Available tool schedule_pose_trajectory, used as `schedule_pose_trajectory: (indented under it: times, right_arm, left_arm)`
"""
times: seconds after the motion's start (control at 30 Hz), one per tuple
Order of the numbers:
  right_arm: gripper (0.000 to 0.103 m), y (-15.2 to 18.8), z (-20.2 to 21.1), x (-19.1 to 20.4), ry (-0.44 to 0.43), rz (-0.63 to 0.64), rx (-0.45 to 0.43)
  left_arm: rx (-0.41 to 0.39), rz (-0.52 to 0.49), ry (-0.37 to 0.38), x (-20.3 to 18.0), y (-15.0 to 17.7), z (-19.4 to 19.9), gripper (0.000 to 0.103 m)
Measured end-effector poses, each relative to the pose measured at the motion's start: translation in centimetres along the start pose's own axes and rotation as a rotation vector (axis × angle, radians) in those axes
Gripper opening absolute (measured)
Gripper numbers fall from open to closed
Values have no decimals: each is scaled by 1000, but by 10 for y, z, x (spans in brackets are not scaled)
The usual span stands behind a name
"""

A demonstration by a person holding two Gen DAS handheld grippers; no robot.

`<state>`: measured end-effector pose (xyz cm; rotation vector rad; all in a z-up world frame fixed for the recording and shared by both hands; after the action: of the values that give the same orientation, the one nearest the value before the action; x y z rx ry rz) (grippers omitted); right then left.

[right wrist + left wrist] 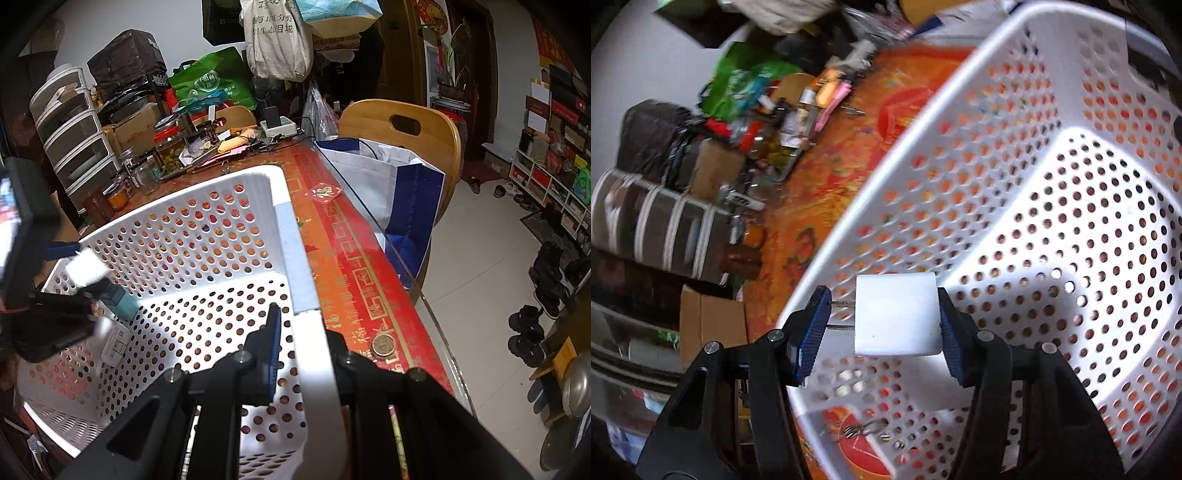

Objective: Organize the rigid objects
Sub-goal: 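Carry the small white adapter into the basket and open the left tool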

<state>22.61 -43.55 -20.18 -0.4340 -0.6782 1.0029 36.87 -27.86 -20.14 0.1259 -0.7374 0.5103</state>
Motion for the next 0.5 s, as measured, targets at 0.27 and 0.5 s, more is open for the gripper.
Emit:
schedule_pose_trajectory:
  times: [0.27, 0.5]
  right_arm:
    - [13, 0, 0, 0, -15, 0, 6]
    - [13, 0, 0, 0, -15, 2, 5]
  left_arm:
    - [99, -163, -6, -43, -20, -35, 54]
    - [103, -171, -17, -49, -24, -39, 55]
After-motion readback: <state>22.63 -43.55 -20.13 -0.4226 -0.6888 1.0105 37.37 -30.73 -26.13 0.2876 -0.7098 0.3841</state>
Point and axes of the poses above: each gripper's, at about its wrist camera, not at the fingertips, and z roughly against the way its jaws point, x to its left, y to its underside, the point moved 9 cm from there along -z, roughly the way its jaws point, and after that the axes turned 14 degrees about -z, right-handed, at the moved point
